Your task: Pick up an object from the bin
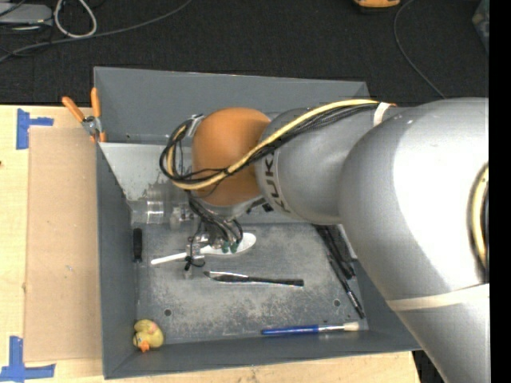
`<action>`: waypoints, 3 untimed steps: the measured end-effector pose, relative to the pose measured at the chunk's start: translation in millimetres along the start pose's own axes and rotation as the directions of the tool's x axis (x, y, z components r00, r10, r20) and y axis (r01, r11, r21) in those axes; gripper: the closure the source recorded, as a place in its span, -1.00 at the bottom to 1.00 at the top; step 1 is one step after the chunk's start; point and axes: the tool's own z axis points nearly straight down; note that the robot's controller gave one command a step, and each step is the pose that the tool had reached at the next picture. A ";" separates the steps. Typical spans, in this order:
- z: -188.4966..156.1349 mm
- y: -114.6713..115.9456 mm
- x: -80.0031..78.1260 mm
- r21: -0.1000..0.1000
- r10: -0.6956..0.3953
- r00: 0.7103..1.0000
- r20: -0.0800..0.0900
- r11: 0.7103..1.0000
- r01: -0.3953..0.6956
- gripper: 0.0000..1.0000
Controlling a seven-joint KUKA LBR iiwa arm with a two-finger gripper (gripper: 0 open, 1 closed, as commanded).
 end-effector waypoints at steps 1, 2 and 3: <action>-5.3 1.7 1.4 0.000 0.013 1.000 -0.003 1.000 -0.013 -1.00; -1.9 1.1 0.7 -0.001 0.006 1.000 -0.001 1.000 -0.006 -1.00; -5.0 1.2 1.0 -0.002 0.016 1.000 -0.001 1.000 -0.016 1.00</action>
Offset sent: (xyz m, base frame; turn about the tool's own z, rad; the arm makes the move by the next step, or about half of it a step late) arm -0.0002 0.0002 0.0012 0.0024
